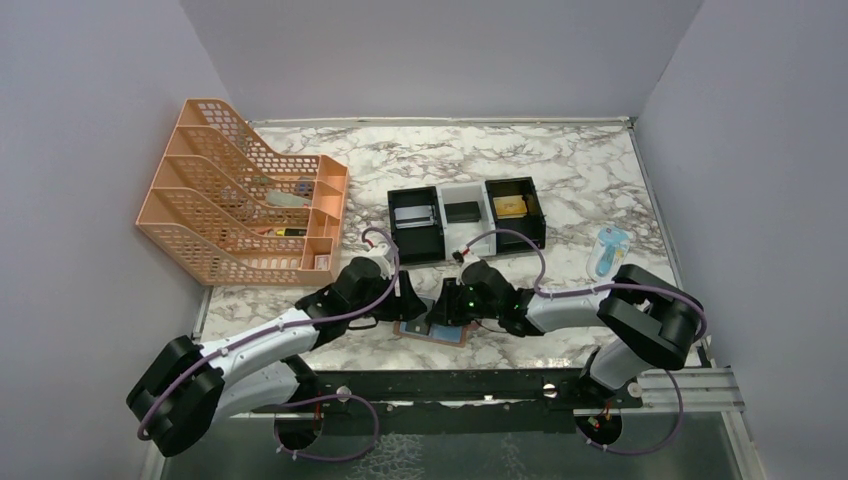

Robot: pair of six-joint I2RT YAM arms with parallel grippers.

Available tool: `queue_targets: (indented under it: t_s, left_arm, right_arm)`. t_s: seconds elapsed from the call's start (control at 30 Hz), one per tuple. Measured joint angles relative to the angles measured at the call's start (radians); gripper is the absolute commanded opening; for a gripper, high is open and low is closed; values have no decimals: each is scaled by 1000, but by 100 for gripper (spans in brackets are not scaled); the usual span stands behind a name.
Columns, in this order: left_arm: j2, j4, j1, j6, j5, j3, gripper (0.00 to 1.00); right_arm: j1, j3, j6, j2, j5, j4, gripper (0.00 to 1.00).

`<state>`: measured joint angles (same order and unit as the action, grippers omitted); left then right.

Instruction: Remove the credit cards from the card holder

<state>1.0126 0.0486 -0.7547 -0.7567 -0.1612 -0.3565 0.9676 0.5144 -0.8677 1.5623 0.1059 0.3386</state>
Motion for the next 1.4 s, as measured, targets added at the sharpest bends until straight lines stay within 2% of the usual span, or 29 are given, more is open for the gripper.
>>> queue_targets:
  t_s: [0.37, 0.67, 1.07, 1.4]
  left_arm:
    - [110, 28, -45, 0, 14, 2, 48]
    - [145, 37, -58, 2, 53, 3, 33]
    - [145, 32, -66, -1, 86, 4, 27]
    - [145, 32, -72, -3, 95, 4, 25]
  right_arm:
    - [-9, -38, -65, 4, -3, 71, 25]
    - [-53, -64, -127, 39, 79, 155, 24]
    - [-60, -82, -153, 48, 95, 195, 19]
    - [-63, -83, -192, 29, 55, 171, 26]
